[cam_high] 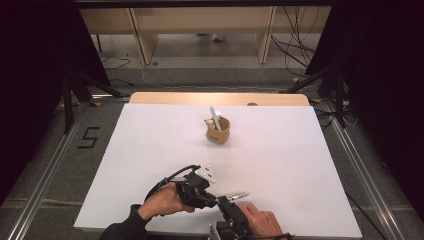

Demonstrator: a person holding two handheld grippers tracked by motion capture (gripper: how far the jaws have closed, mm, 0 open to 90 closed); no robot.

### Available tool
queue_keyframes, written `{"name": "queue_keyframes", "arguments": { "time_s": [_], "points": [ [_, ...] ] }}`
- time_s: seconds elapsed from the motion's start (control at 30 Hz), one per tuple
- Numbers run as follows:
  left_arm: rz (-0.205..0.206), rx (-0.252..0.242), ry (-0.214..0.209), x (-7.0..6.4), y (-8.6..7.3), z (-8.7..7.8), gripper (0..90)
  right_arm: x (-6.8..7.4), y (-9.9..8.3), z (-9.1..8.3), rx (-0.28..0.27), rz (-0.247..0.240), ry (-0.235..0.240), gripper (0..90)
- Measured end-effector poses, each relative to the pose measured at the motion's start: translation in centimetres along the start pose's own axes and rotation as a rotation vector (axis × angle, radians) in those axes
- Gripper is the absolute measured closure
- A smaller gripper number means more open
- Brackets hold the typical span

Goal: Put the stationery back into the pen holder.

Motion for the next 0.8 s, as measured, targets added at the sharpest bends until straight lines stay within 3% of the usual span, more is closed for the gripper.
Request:
{"name": "queue_keyframes", "arguments": {
  "time_s": [0.2,0.33,0.47,0.67,0.8],
  "points": [
    [-0.011,-0.001,-0.024,0.1,-0.1,-0.1,78.3,0.1,0.1,-0.1,0.003,-0.012,0.000,80.1],
    [-0.012,-0.006,-0.032,0.2,-0.4,-0.5,62.6,-0.1,-0.2,0.0,0.008,-0.013,-0.005,80.1],
    [0.003,-0.039,-0.005,0.5,-0.6,-1.2,50.6,-0.2,-1.0,0.0,0.027,0.000,-0.011,80.1],
    [-0.015,-0.107,0.040,1.6,-1.4,-2.4,35.5,-1.1,-2.1,0.1,0.022,0.104,0.016,80.1],
    [-0.046,-0.160,0.059,2.6,-2.2,-2.8,29.9,-1.8,-2.6,0.2,0.010,0.179,0.033,80.1]
  ]
}}
Point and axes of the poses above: each handheld gripper's, and its own axes: z roughly forward along the jaws, y roughly out of its top, x roughly to its left, the point moved 6 cm from there along z, roughly forward along the jaws, and after that the axes turned 11 degrees about x, right-handed, at the moved point
